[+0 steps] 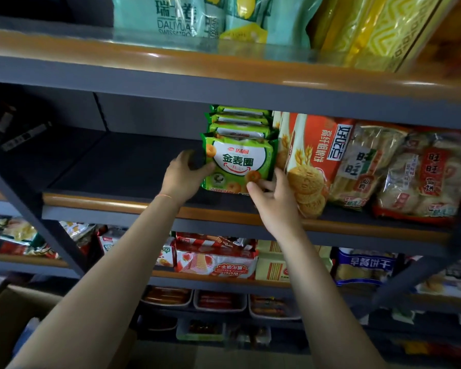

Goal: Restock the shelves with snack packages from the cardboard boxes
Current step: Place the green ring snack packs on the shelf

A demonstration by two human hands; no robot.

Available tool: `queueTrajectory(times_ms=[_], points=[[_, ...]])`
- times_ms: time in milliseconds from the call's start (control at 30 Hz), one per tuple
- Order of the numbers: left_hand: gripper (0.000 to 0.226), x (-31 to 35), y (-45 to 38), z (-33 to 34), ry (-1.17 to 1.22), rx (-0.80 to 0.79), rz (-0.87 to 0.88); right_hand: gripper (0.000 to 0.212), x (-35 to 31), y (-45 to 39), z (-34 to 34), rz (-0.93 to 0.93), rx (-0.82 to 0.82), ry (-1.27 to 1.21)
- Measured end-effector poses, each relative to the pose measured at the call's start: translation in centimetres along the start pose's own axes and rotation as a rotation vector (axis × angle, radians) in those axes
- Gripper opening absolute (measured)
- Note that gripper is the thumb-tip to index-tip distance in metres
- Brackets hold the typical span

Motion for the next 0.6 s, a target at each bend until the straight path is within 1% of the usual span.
queueTrajectory(times_ms=[33, 67, 100, 133, 167, 200, 267, 367, 467, 533, 600], points=[[0.056, 0.5, 0.8, -1.0, -0.003, 0.047, 0.031, 0.07, -0.6, 0.9, -0.2, -0.031, 0.02, -0.011], [0.045, 0.8, 2.0, -2.2, 0.03, 0.096, 0.064, 0.065, -1.2, 2.0, -0.3, -0.079, 0.047, -0.033], [0.03, 0.9, 3.7, -3.4, 0.078, 0.14, 0.086, 0.057, -2.0, 3.3, -0.2, -0.143, 0.071, -0.062], [0.016, 0.5, 5.5, -4.5, 0.116, 0.17, 0.095, 0.047, -2.5, 4.6, 0.1, -0.203, 0.086, -0.097], [0.007, -0.3, 7.3, -5.4, 0.137, 0.183, 0.091, 0.036, -2.8, 5.7, 0.8, -0.247, 0.083, -0.132], [0.005, -1.7, 9.0, -6.1, 0.138, 0.185, 0.071, 0.025, -2.5, 6.4, 2.1, -0.269, 0.056, -0.154], [0.006, -5.9, 12.1, -7.0, 0.095, 0.167, -0.009, 0.01, -0.9, 7.5, 6.1, -0.245, -0.069, -0.157], [0.01, -14.2, 17.6, -9.4, 0.031, 0.15, -0.214, 0.011, 2.7, 10.3, 14.5, -0.129, -0.356, -0.084], [0.02, -21.9, 23.9, -13.8, -0.063, 0.172, -0.434, 0.014, 6.3, 14.8, 23.0, 0.031, -0.633, 0.008], [0.024, -26.2, 28.0, -17.8, -0.141, 0.22, -0.551, 0.015, 7.6, 18.1, 28.1, 0.1, -0.774, 0.035], [0.019, -29.7, 31.9, -22.2, -0.163, 0.322, -0.648, 0.015, 8.3, 21.3, 32.9, 0.166, -0.892, 0.032]])
Point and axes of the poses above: each hand's wrist, its own y-axis away from the middle knuckle, its own z-axis out of the palm, x = y × z, the point moved 10 cm from there along -y, towards the middle knuckle, and after that the axes turned 2 degrees about z, right-handed, at the moved point
